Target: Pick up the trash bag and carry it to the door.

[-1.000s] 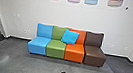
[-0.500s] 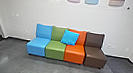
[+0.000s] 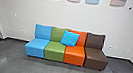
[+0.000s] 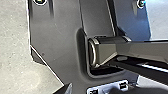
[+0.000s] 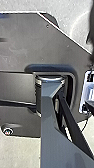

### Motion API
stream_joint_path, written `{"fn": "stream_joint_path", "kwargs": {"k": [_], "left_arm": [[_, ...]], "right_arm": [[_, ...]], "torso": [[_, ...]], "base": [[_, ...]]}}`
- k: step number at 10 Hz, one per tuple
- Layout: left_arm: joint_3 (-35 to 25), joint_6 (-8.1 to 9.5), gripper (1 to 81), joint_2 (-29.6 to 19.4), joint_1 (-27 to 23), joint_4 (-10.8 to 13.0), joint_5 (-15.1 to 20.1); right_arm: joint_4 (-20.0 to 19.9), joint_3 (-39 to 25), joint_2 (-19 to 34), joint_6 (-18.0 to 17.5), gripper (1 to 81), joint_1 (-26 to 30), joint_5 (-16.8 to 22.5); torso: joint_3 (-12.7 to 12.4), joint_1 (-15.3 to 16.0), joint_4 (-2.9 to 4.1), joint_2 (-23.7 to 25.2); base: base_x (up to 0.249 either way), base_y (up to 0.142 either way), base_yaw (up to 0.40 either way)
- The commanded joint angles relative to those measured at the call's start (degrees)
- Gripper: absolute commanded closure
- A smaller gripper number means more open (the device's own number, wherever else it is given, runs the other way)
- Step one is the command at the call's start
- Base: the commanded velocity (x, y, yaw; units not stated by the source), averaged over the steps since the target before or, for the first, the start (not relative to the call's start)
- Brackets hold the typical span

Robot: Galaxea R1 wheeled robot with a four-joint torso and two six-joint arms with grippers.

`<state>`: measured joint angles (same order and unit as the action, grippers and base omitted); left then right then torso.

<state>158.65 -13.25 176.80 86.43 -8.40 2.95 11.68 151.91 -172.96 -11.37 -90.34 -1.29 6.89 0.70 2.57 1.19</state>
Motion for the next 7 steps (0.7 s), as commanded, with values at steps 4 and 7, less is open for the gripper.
{"fn": "stream_joint_path", "kwargs": {"k": [4, 7], "left_arm": [[-0.18, -0.11, 1.0, 0.22, -1.66, 0.14, 3.91], [-0.18, -0.11, 1.0, 0.14, -1.66, 0.14, 3.91]], "right_arm": [[0.8, -0.22, -0.04, 0.48, 1.0, 1.17, 3.49], [0.8, -0.3, -0.04, 0.56, 1.0, 1.26, 3.49]], "torso": [[0.0, 0.0, 0.0, 0.0], [0.0, 0.0, 0.0, 0.0]], "base": [[0.128, 0.0, 0.0], [0.128, 0.0, 0.0]]}}
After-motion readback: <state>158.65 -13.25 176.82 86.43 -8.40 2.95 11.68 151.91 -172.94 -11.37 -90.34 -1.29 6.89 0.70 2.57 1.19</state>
